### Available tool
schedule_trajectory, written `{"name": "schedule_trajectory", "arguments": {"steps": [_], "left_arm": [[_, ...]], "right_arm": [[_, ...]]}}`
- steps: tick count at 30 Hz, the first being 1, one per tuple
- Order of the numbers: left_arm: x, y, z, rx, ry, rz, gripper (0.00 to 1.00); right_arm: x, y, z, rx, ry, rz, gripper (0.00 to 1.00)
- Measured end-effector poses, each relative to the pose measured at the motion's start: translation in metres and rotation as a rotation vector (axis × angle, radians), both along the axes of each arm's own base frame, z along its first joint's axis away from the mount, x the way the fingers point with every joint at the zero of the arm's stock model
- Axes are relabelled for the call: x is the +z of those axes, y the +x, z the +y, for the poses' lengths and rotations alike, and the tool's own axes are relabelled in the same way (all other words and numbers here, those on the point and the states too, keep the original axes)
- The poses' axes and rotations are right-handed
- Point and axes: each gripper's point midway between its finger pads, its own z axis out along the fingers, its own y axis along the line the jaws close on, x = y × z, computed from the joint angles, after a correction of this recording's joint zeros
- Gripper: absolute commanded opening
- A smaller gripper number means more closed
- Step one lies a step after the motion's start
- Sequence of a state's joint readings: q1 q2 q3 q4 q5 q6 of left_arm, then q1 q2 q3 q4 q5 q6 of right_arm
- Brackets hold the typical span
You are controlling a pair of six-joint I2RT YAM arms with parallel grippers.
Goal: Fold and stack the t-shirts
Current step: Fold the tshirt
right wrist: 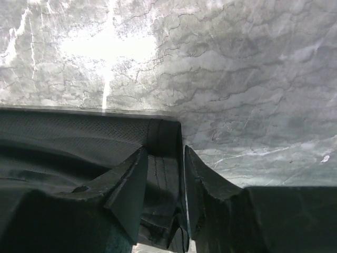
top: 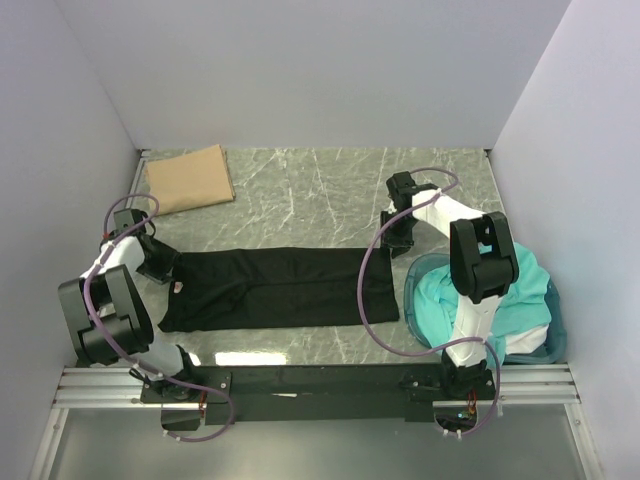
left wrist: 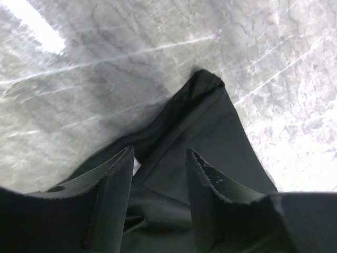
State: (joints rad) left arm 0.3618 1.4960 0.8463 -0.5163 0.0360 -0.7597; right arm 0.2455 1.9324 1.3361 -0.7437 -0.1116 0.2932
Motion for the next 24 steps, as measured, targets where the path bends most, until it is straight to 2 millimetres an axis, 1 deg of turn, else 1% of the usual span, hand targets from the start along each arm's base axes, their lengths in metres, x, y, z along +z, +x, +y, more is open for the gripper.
{"name": "schedule_trajectory", "arguments": {"steps": [4,7,8,9,10,11,12,13,14,15,20,24], "left_arm": [[-0.008,0.003,-0.001,-0.004,-0.015,0.008,0.46],[-0.015,0.005,-0.002,-0.005,-0.028,0.020,0.32],[-0.015,0.006,-0.001,-0.006,-0.029,0.017,0.26],[-0.016,0.008,-0.001,-0.007,-0.029,0.013,0.22],[-0.017,0.009,0.000,-0.010,-0.028,0.013,0.18],[-0.017,0.010,0.000,-0.011,-0.030,0.012,0.10],[-0.018,0.012,0.000,-0.012,-0.029,0.011,0.06],[-0.018,0.013,0.001,-0.015,-0.030,0.010,0.02],[-0.018,0.015,0.001,-0.017,-0.030,0.007,0.01],[-0.017,0.017,0.002,-0.020,-0.028,0.004,0.01],[-0.017,0.028,0.005,-0.030,-0.030,-0.004,0.01],[-0.016,0.044,0.012,-0.051,-0.018,-0.009,0.01]], "right_arm": [[0.000,0.001,0.001,-0.001,0.014,0.001,0.35],[-0.001,0.001,0.002,-0.001,0.022,0.002,0.28],[-0.001,0.001,0.002,-0.002,0.025,0.004,0.23],[-0.002,0.001,0.002,0.000,0.027,0.006,0.20],[-0.004,0.001,0.002,-0.002,0.029,0.010,0.15],[-0.005,0.001,0.002,-0.003,0.030,0.014,0.13],[-0.006,0.001,0.002,-0.004,0.034,0.019,0.10],[-0.006,0.002,0.002,-0.006,0.040,0.020,0.03],[-0.006,0.002,0.002,-0.007,0.044,0.019,0.00],[-0.005,0.003,0.002,-0.009,0.049,0.020,0.00],[-0.005,0.006,0.001,-0.022,0.064,0.023,0.00],[-0.004,0.009,-0.005,-0.046,0.066,0.021,0.00]]}}
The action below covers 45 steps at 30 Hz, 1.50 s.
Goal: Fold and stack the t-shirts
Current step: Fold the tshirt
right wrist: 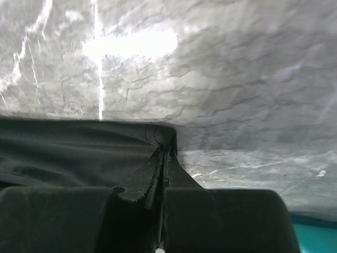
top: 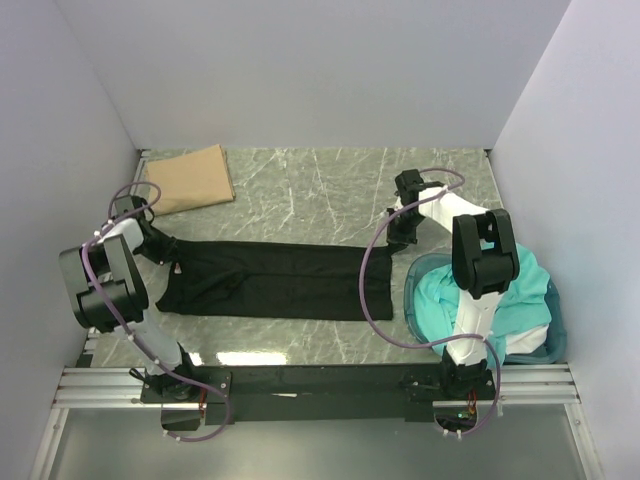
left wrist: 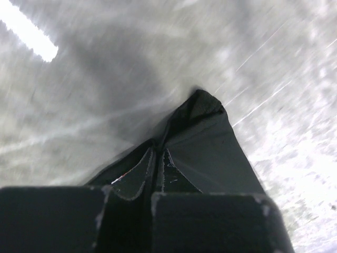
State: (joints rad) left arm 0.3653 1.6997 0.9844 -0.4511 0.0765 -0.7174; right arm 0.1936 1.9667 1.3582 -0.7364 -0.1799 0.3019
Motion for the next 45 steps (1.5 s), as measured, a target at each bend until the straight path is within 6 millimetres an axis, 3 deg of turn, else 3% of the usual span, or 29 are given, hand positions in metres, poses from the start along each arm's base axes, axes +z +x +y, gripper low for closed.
{"name": "schedule_trajectory", "arguments": {"steps": [4,7,10,11,13,15,19,23,26,28,31,36,40,45], "left_arm": [[0.003,0.022,0.006,-0.032,0.007,-0.023,0.01],[0.007,0.038,0.005,-0.073,0.001,-0.049,0.10],[0.015,0.054,0.002,-0.121,0.015,-0.077,0.32],[0.019,0.059,0.000,-0.134,0.024,-0.090,0.46],[0.028,0.068,-0.003,-0.161,0.042,-0.113,0.60],[0.034,0.072,-0.007,-0.174,0.058,-0.127,0.66],[0.055,0.068,-0.016,-0.191,0.099,-0.144,0.68],[0.094,0.058,-0.030,-0.212,0.190,-0.204,0.66],[0.122,0.049,-0.059,-0.264,0.232,-0.271,0.62],[0.130,0.039,-0.082,-0.308,0.226,-0.300,0.59],[0.122,0.021,-0.113,-0.363,0.201,-0.288,0.58],[0.081,-0.016,-0.151,-0.441,0.150,-0.171,0.51],[0.063,-0.034,-0.164,-0.462,0.129,-0.112,0.47],[0.044,-0.038,-0.166,-0.455,0.118,-0.050,0.46]], "right_arm": [[0.005,0.007,-0.005,-0.026,0.005,-0.011,0.00],[0.012,0.016,-0.004,-0.032,0.012,-0.031,0.00],[0.019,0.026,-0.002,-0.032,0.019,-0.055,0.04],[0.021,0.028,-0.001,-0.033,0.021,-0.061,0.08],[0.024,0.030,-0.001,-0.035,0.023,-0.065,0.23],[0.026,0.031,-0.001,-0.037,0.026,-0.068,0.31],[0.026,0.029,-0.001,-0.033,0.029,-0.061,0.37],[0.033,0.025,-0.001,-0.032,0.035,-0.074,0.37],[0.041,0.019,0.000,-0.027,0.044,-0.089,0.37],[0.045,0.013,0.001,-0.022,0.048,-0.097,0.37],[0.048,0.004,0.003,-0.014,0.052,-0.098,0.37],[0.044,-0.011,0.010,0.008,0.061,-0.081,0.37],[0.041,-0.020,0.013,0.018,0.069,-0.071,0.37],[0.043,-0.026,0.015,0.027,0.075,-0.080,0.37]]}}
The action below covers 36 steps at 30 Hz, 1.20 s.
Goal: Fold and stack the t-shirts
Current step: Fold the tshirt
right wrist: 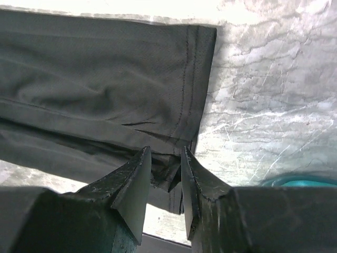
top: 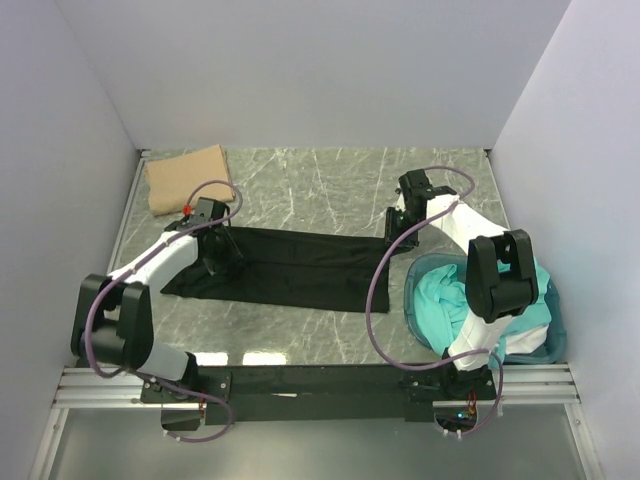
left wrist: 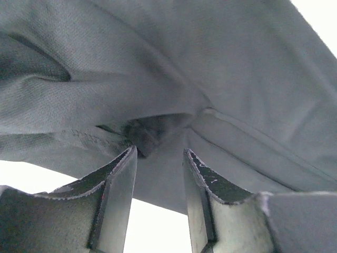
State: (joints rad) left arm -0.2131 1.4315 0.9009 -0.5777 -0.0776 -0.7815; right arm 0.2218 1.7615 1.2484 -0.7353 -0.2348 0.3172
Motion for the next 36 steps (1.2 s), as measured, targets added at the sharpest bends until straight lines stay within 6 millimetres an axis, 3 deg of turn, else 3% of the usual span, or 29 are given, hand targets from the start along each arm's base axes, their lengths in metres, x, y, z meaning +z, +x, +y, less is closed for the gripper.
{"name": "schedule_trajectory", "arguments": {"steps": [6,19,29,36], "left_arm": [[-0.023,-0.004,0.000,0.006,0.013,0.072,0.38],[-0.027,-0.003,0.003,0.038,0.031,0.076,0.01],[-0.030,-0.018,-0.006,0.045,0.116,0.099,0.01],[-0.029,-0.036,-0.002,0.086,0.216,0.123,0.01]], "right_arm": [[0.005,0.001,0.001,0.002,0.009,-0.024,0.37],[0.006,0.001,0.003,0.003,0.010,-0.025,0.37],[0.003,-0.003,0.008,0.020,0.011,-0.018,0.37],[0.001,-0.009,0.013,0.036,0.020,-0.005,0.37]]}}
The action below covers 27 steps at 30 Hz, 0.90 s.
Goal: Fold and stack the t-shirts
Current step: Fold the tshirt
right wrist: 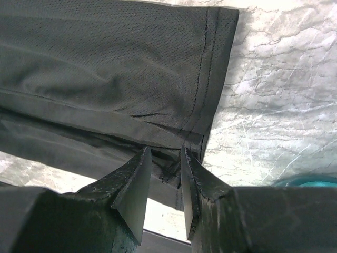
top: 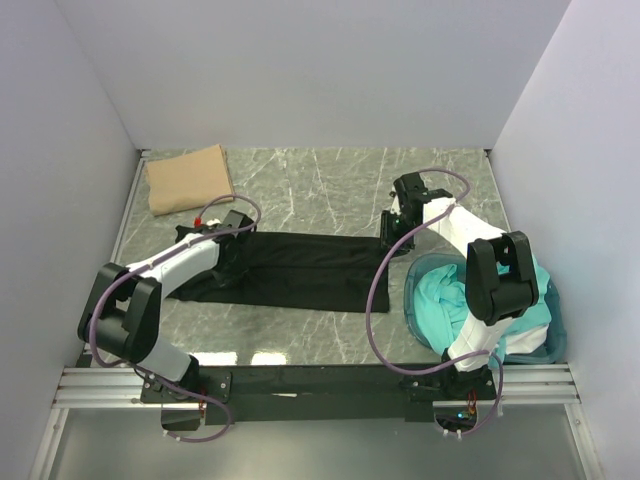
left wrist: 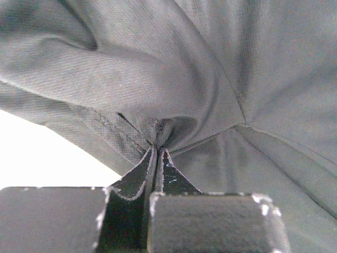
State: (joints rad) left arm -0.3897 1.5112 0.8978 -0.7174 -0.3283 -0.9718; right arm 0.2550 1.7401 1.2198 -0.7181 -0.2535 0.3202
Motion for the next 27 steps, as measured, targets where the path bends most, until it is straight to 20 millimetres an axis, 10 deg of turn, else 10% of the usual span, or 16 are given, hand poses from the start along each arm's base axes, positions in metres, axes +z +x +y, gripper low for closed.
{"name": "schedule_trajectory", "arguments": {"steps": [21,27], "left_arm": [[0.025,-0.013,-0.007,0.039,0.123,-0.023,0.09],[0.023,-0.017,-0.010,0.034,0.126,-0.013,0.32]], "right_arm": [[0.000,-0.004,0.009,0.028,0.007,0.003,0.36],[0.000,-0.005,0.011,0.034,0.009,0.004,0.37]]}}
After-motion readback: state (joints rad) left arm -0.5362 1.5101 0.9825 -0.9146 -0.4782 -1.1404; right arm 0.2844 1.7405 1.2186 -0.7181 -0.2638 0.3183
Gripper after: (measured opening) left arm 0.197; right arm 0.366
